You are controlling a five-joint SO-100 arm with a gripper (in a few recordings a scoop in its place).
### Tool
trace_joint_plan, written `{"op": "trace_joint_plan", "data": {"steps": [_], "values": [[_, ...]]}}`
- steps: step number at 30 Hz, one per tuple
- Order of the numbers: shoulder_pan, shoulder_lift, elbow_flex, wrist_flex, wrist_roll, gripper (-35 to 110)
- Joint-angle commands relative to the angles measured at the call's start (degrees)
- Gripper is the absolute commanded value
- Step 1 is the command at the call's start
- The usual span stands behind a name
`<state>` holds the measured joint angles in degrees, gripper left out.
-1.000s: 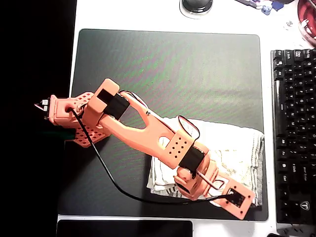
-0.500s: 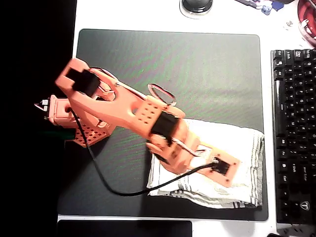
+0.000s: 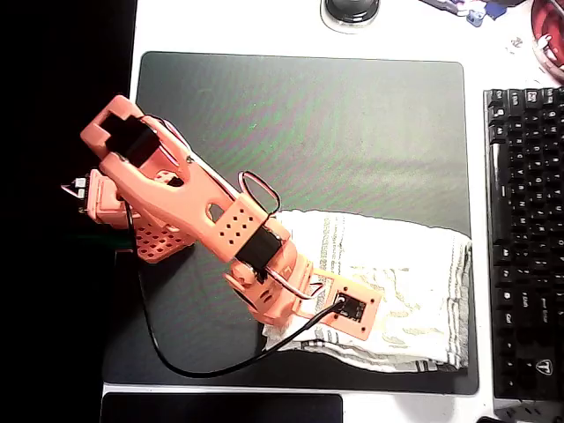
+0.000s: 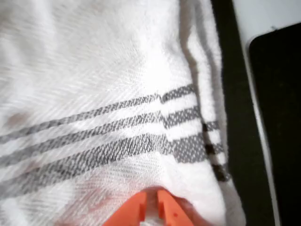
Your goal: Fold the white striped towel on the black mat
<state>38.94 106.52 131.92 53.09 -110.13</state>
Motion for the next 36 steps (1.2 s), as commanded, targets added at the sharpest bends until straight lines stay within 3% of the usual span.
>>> {"op": "trace_joint_plan", "data": {"steps": [1,8,13,18,22,27,31,36], "values": [[2.9,-2.2,3.4,-8.5,-4.2,3],[2.3,4.0,-3.7,-0.4,-2.2,4],[-4.7,6.6,-11.7,0.6,5.8,4],[-10.9,-1.7,-21.6,-1.1,12.7,5],[-12.9,-13.7,-29.8,-5.7,15.1,3],[-13.3,-24.5,-30.7,-21.3,13.0,4],[-14.7,-31.9,-33.8,-28.0,14.6,4],[-14.7,-41.6,-44.0,-28.9,17.4,4]]}}
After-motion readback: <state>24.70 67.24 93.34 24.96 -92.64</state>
